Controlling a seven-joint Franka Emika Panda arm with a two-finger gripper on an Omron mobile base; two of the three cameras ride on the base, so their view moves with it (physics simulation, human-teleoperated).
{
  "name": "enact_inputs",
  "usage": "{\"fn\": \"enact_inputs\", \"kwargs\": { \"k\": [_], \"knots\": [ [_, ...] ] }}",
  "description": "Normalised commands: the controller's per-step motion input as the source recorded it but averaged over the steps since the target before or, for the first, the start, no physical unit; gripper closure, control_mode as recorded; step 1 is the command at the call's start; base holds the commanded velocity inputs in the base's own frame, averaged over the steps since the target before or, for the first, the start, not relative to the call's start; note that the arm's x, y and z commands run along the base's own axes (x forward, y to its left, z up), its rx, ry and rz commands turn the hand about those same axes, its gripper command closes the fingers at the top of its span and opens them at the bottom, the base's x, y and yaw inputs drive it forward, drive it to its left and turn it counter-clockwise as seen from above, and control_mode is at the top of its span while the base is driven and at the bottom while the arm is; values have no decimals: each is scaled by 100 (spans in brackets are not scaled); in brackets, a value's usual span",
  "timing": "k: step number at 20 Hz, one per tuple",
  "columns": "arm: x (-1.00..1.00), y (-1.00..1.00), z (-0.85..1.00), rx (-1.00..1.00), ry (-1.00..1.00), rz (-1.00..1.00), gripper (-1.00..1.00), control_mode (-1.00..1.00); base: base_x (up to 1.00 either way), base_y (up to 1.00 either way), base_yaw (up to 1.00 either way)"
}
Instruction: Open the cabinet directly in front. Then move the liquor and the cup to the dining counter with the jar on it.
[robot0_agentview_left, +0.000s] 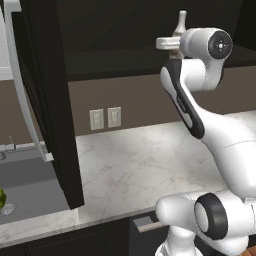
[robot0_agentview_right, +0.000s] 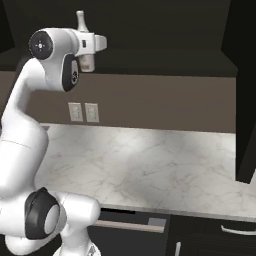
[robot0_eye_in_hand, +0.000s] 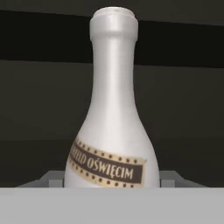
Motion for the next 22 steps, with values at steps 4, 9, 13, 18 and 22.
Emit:
{"fn": "enact_inputs", "kwargs": {
  "k": [4,9,13,18,22],
  "knots": [
    [-100,-9,-30,0,10,0,100,-100,0,0,0],
    [-100,-2,-59,0,14,0,100,-100,0,0,0],
    [-100,-2,-66,0,6,0,100,-100,0,0,0],
    [-99,-3,-23,0,-30,0,100,-100,0,0,0],
    [-39,-8,-1,0,-26,0,100,-100,0,0,0]
  ]
}}
